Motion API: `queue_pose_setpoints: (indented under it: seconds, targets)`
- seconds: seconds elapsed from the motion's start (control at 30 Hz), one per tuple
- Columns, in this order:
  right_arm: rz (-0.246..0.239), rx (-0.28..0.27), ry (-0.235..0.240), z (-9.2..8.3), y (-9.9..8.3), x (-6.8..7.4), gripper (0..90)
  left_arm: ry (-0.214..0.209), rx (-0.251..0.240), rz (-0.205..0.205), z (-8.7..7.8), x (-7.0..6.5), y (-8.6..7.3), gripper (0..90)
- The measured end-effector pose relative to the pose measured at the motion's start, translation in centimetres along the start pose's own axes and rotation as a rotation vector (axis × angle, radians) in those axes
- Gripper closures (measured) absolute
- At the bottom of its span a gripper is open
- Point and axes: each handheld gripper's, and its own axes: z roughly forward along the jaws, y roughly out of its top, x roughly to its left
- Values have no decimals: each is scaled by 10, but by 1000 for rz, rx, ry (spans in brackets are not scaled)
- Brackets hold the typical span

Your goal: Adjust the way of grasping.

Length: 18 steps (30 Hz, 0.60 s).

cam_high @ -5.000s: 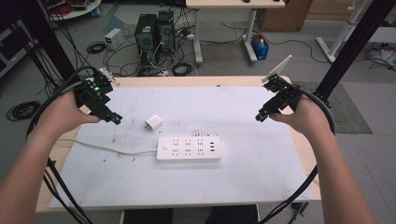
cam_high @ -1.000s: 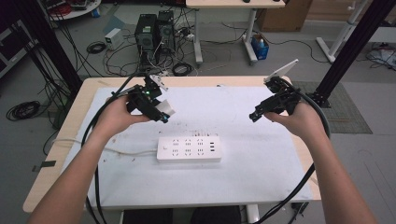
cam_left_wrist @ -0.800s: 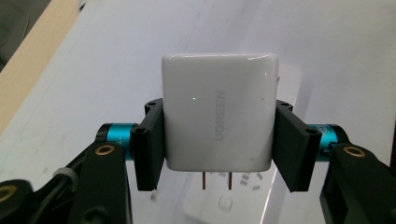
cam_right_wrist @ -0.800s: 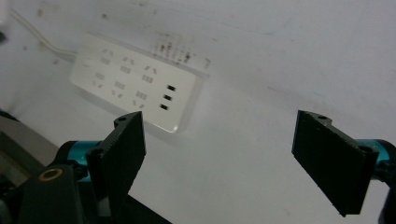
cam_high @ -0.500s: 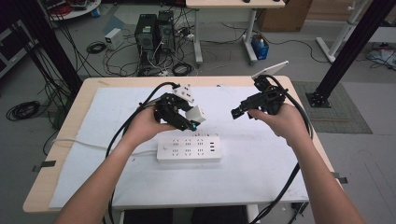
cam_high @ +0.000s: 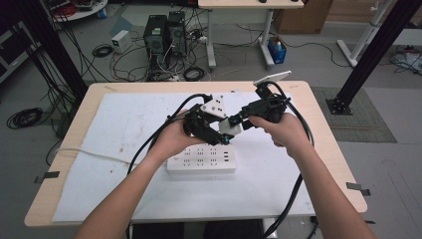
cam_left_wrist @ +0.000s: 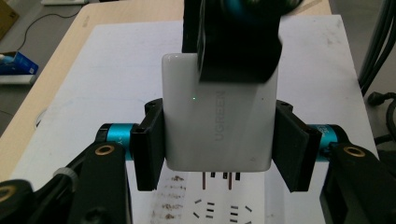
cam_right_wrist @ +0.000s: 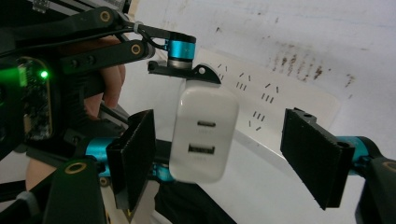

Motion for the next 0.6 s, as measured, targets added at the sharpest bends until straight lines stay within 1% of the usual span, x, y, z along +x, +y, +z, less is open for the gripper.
queue_pose_setpoints:
  seconds: [0.03, 0.07, 0.17, 0.23, 0.27, 0.33, 0.4, 0.43, 0.47, 0.5, 0.53, 0.57, 0.6]
  targets:
    - [-1, 0, 3, 2, 0, 0, 343, -2, 0, 3, 0, 0, 0, 425]
    - [-4, 9, 9, 4, 0, 0, 351, 9, -3, 6, 1, -1, 1, 425]
    - [-10, 20, 31, 8, 1, 0, 447, 20, -3, 18, 1, -1, 1, 425]
    - [-14, 23, 46, 10, 2, 0, 552, 23, 0, 27, 1, -1, 1, 424]
    - [-14, 15, 55, 10, 2, 1, 583, 34, 0, 39, 1, -2, 0, 424]
    - [-9, 9, 69, 9, 2, -1, 599, 47, 6, 58, 0, -2, 0, 423]
    - [-8, 15, 86, 9, 3, -2, 623, 55, 18, 59, 1, -3, 1, 416]
    - [-18, 7, 80, 9, 3, -2, 623, 68, 22, 58, 2, -3, 1, 386]
    - [-23, 17, 77, 10, 3, -2, 623, 81, 29, 40, 2, -4, 1, 327]
    - [-27, 12, 80, 9, 3, -2, 624, 94, 56, 46, 2, -3, 0, 289]
    - [-32, 3, 77, 8, 3, -2, 623, 99, 74, 36, 2, -2, -1, 245]
    - [-41, 7, 74, 6, 3, -2, 623, 107, 91, 18, 0, -2, -3, 205]
    - [-47, 2, 66, 3, 4, -2, 623, 117, 114, 7, -2, -1, -5, 196]
